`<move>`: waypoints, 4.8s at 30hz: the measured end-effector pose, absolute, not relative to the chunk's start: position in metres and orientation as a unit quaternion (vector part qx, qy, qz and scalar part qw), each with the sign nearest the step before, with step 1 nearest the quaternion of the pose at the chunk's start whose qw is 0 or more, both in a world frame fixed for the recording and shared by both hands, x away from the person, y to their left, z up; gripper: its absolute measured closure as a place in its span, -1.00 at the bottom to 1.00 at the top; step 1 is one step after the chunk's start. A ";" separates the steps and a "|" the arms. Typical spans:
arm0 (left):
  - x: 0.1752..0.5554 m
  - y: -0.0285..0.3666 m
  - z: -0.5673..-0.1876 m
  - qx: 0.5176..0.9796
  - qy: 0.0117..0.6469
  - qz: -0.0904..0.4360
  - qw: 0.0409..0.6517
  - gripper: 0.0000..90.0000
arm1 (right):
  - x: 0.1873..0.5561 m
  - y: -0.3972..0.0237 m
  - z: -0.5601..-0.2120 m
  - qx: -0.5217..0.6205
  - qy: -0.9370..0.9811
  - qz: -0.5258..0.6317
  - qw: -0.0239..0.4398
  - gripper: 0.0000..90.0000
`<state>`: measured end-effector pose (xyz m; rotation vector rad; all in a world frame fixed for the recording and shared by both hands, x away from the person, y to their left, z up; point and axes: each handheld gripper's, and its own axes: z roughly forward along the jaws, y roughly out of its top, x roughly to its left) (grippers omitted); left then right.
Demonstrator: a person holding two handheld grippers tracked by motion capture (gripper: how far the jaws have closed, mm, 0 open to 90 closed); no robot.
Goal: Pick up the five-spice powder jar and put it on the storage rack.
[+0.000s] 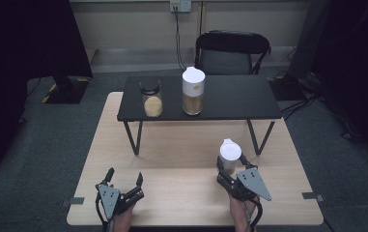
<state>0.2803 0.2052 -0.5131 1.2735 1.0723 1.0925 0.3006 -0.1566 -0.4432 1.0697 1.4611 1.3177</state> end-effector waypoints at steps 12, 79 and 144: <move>0.280 0.205 -0.513 0.537 0.452 0.460 0.544 -0.93 | 0.303 -0.160 -0.428 0.428 0.585 0.532 0.438 -0.34; 0.280 0.205 -0.513 0.537 0.452 0.460 0.544 -0.93 | 0.324 -0.154 -0.333 0.392 0.583 0.543 0.459 -0.34; 0.280 0.205 -0.513 0.537 0.452 0.460 0.544 -0.93 | 0.421 -0.145 -0.276 0.422 0.586 0.529 0.445 -0.34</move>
